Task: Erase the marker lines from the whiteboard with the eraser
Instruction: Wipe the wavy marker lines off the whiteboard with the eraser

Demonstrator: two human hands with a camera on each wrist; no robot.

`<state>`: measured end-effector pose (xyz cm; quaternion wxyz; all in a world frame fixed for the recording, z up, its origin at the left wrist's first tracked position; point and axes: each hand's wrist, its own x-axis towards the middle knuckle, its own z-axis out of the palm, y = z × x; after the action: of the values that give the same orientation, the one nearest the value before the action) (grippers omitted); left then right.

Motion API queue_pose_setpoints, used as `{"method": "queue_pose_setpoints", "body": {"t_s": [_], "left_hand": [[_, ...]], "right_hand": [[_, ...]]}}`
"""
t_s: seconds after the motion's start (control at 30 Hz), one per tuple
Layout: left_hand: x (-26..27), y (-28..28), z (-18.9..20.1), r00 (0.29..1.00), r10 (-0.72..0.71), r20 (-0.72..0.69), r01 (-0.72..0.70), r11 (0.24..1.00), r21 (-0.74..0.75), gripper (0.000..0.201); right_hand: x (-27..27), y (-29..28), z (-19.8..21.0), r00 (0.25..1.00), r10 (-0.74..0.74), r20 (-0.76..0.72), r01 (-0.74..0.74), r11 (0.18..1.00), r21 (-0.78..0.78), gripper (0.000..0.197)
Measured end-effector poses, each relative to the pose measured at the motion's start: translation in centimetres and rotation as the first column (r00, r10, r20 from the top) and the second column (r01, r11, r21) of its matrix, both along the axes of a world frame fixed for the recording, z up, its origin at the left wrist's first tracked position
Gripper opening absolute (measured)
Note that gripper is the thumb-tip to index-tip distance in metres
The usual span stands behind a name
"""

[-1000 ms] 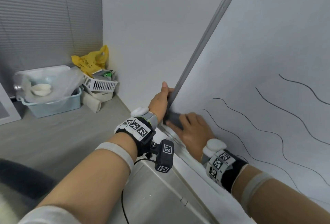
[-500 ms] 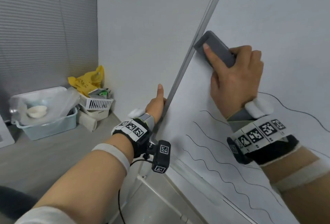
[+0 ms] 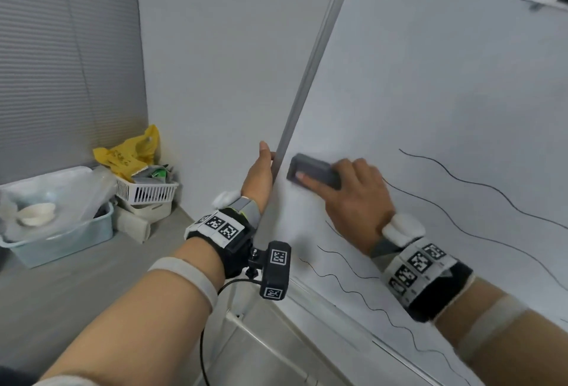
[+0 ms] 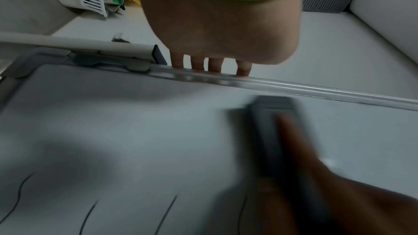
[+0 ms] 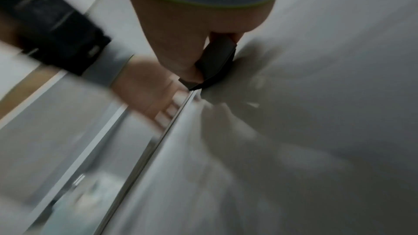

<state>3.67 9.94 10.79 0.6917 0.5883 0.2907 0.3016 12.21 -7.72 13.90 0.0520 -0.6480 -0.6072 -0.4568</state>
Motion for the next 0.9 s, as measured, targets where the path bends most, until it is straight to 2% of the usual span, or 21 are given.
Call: {"method": "queue_pose_setpoints", "body": {"t_s": [0.1, 0.17, 0.2, 0.27, 0.3, 0.37, 0.43, 0.47, 0.5, 0.57, 0.6, 0.67, 0.7, 0.77, 0.8, 0.83, 0.9], "left_hand": [[0.5, -0.6, 1.7, 1.0, -0.015, 0.008, 0.015, 1.0, 0.016, 0.066], [1.0, -0.9, 2.6, 0.999, -0.022, 0.024, 0.021, 1.0, 0.019, 0.067], [1.4, -1.2, 3.3, 0.999, -0.025, 0.024, 0.024, 0.999, 0.03, 0.069], [1.9, -1.4, 4.4, 0.999, -0.013, 0.035, 0.011, 0.998, 0.062, 0.074], [2.4, -1.4, 4.9, 0.998, -0.004, 0.061, 0.0, 0.997, 0.071, 0.075], [3.1, -1.2, 5.2, 0.994, 0.023, 0.106, -0.028, 0.999, 0.046, 0.069], [3.5, -1.4, 5.2, 0.994, 0.029, 0.103, -0.035, 0.998, 0.055, 0.068], [3.7, -1.2, 4.7, 0.994, 0.028, 0.104, -0.032, 0.999, 0.036, 0.074], [3.9, -0.9, 4.1, 0.994, 0.021, 0.11, -0.023, 1.0, 0.018, 0.084], [4.1, -0.6, 3.0, 0.993, -0.003, 0.121, 0.007, 0.999, -0.033, 0.095], [4.0, -0.8, 2.9, 0.992, -0.01, 0.127, 0.017, 0.998, -0.054, 0.085], [2.9, -1.7, 3.8, 0.995, -0.024, 0.096, 0.027, 0.999, -0.031, 0.054], [2.6, -1.9, 3.9, 0.995, -0.033, 0.097, 0.034, 0.999, -0.011, 0.049], [1.8, -2.2, 3.7, 0.995, -0.022, 0.102, 0.024, 1.0, -0.016, 0.049], [1.7, -1.9, 3.1, 0.994, -0.004, 0.105, 0.008, 0.999, -0.037, 0.05], [1.5, -1.4, 2.2, 0.996, 0.012, 0.087, -0.007, 0.998, -0.057, 0.052], [1.3, -1.0, 0.2, 0.998, 0.01, 0.056, -0.004, 0.994, -0.105, 0.059]], "right_hand": [[1.2, -1.5, 7.0, 0.99, -0.086, -0.111, 0.116, 0.947, 0.301, 0.062], [1.6, -2.6, 7.3, 0.983, -0.113, -0.147, 0.161, 0.914, 0.373, 0.059], [1.9, -2.9, 5.8, 0.983, -0.12, -0.142, 0.163, 0.921, 0.355, 0.062], [2.3, -3.7, 0.9, 0.99, -0.111, -0.083, 0.123, 0.982, 0.147, 0.071], [2.3, -4.4, -2.0, 0.994, -0.104, -0.025, 0.103, 0.994, -0.033, 0.074], [2.1, -6.5, -6.7, 0.995, -0.06, 0.075, 0.082, 0.933, -0.349, 0.068], [2.3, -8.2, -7.9, 0.997, -0.055, 0.053, 0.073, 0.894, -0.442, 0.068], [2.2, -8.1, -7.0, 0.996, -0.086, 0.004, 0.08, 0.905, -0.418, 0.07], [2.2, -7.6, -5.3, 0.989, -0.131, -0.072, 0.1, 0.938, -0.331, 0.065], [2.5, -6.8, -0.5, 0.962, -0.168, -0.215, 0.156, 0.985, -0.074, 0.042], [2.6, -6.3, 2.1, 0.963, -0.143, -0.228, 0.164, 0.984, 0.074, 0.045], [2.6, -5.7, 5.9, 0.984, -0.122, -0.129, 0.156, 0.941, 0.299, 0.06], [2.6, -5.2, 6.8, 0.985, -0.126, -0.114, 0.159, 0.918, 0.364, 0.062], [2.4, -3.8, 5.7, 0.986, -0.122, -0.112, 0.158, 0.898, 0.411, 0.064], [2.3, -3.2, 3.8, 0.987, -0.132, -0.095, 0.158, 0.92, 0.359, 0.068], [2.1, -2.6, 1.0, 0.989, -0.13, -0.065, 0.142, 0.961, 0.236, 0.073], [1.9, -2.6, -5.6, 0.996, -0.085, 0.015, 0.086, 0.989, -0.121, 0.072]]}}
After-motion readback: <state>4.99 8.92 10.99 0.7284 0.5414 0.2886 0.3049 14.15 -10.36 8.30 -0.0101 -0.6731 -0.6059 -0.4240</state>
